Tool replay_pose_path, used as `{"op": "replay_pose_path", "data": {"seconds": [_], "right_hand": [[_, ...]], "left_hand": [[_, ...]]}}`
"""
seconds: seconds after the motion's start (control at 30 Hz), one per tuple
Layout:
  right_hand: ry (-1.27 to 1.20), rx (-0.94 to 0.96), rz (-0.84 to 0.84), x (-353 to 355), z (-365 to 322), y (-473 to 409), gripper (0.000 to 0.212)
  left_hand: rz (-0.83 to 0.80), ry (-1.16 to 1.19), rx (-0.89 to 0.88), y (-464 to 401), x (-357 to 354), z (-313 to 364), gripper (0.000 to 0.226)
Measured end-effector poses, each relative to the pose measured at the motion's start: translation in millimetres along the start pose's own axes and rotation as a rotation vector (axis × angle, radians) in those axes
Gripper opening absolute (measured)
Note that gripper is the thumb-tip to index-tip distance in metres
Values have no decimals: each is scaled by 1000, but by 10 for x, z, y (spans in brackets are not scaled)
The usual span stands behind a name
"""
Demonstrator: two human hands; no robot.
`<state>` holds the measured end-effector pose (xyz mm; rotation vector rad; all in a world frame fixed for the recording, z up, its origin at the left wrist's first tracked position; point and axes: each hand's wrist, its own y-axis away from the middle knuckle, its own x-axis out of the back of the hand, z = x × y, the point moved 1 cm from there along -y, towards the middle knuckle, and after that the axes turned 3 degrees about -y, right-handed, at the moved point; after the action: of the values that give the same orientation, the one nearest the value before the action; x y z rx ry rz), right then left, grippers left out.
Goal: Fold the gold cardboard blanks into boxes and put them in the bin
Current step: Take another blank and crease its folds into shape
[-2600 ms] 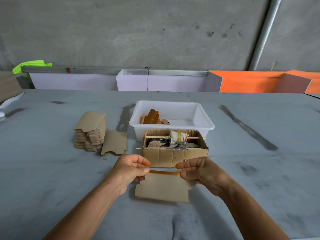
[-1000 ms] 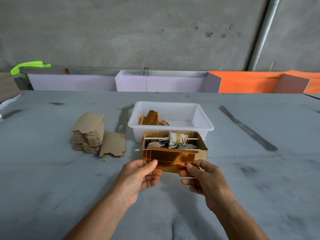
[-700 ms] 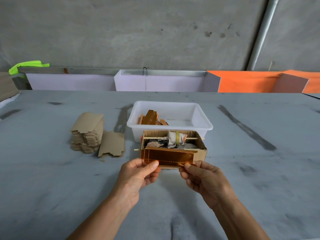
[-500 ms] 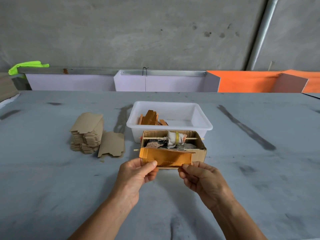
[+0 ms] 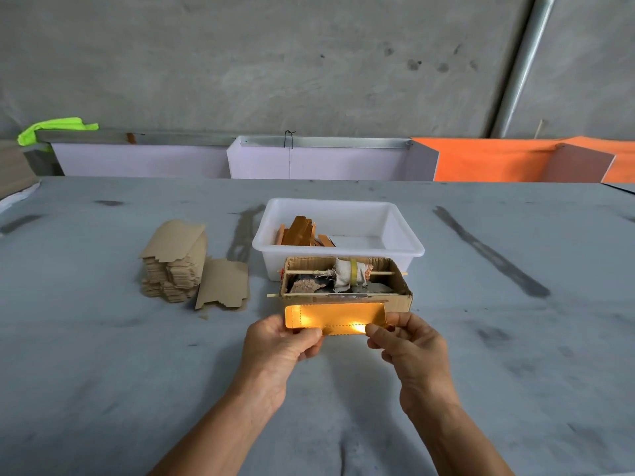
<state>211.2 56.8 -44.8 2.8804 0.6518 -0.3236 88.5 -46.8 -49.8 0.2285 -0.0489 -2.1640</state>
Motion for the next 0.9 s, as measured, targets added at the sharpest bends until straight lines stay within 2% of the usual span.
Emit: {"op": "replay_pose_path", "data": {"seconds": [0.17, 0.27, 0.47, 0.53, 0.73, 0.9], "right_hand": [[-137, 43, 28, -42, 40, 21, 49], [-184, 13, 12, -63, 81, 28, 52], [-209, -31, 14, -77, 181, 38, 51], [-249, -69, 3, -96, 235, 45, 48], [-326, -231, -27, -197, 344, 78, 18], [-339, -244, -72, -125, 295, 61, 8]], "left_hand": [[84, 61, -112, 31, -66, -20, 32], [134, 160, -93, 36, -127, -86, 36], [125, 169, -61, 70, -206, -164, 30], [130, 167, -81, 67, -227, -155, 30], [108, 112, -82, 123, -227, -169, 28], [91, 102, -50, 81, -134, -153, 22]]}}
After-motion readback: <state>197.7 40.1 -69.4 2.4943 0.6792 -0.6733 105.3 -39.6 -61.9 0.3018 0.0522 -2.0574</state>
